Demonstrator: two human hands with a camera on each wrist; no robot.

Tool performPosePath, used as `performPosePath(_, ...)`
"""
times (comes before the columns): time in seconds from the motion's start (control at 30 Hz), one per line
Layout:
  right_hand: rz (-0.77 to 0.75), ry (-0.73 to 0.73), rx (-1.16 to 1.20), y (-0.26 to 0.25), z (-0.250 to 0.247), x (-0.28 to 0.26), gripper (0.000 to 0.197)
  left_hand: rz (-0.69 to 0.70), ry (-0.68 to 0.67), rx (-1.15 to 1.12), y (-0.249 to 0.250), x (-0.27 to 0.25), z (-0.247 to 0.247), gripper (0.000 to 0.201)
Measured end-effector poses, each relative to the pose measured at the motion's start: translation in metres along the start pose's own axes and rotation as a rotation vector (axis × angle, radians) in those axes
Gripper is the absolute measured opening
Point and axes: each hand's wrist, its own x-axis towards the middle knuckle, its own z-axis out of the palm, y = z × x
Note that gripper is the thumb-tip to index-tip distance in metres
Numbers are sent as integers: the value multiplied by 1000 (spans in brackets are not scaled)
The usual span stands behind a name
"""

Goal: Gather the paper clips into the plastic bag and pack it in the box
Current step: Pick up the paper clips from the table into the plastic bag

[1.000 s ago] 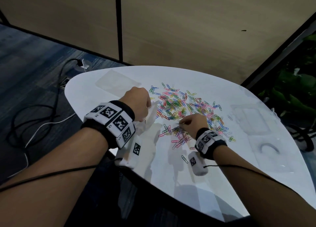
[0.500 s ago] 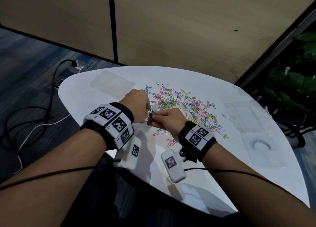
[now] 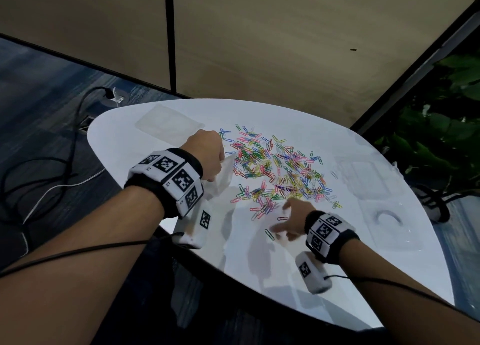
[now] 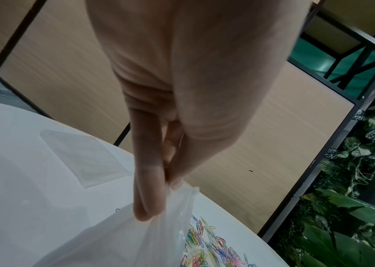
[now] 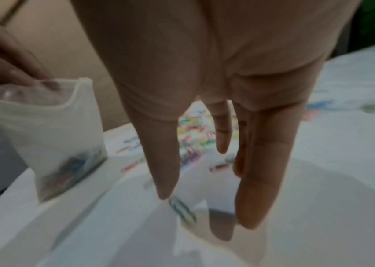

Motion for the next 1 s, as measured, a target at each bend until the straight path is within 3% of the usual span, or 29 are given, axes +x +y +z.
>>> performPosePath(0.07, 78, -44, 86, 18, 18, 1, 65, -1, 0, 15, 0, -2, -1, 33)
performPosePath(0.2, 30, 210, 144, 22, 43, 19, 51, 11, 9, 38, -1, -3, -2, 40)
performPosePath(0.3, -42, 278, 230, 4, 44, 32, 47, 4, 3, 9, -4, -1, -1, 33)
performPosePath(0.4, -91, 367, 174, -17, 38, 45, 53, -8, 5, -10, -6, 1, -2, 31)
performPosePath(0.53, -153, 396, -90, -35, 28, 64, 73, -12, 0, -3, -7, 3, -4, 33)
performPosePath(0.67, -336, 444, -313, -48, 31, 70, 33, -5, 7, -4, -8, 5, -4, 33)
performPosePath(0.77, -408, 501, -376, -51, 36, 71, 21, -5, 2, -7, -8, 6, -2, 32)
performPosePath(0.87, -390, 487, -310, -49, 29, 68, 17, -4, 7, -7, -7, 5, -2, 30)
performPosePath(1.0, -209, 390, 59, -36, 2, 69, 16, 2, -5, 14, -5, 5, -3, 32)
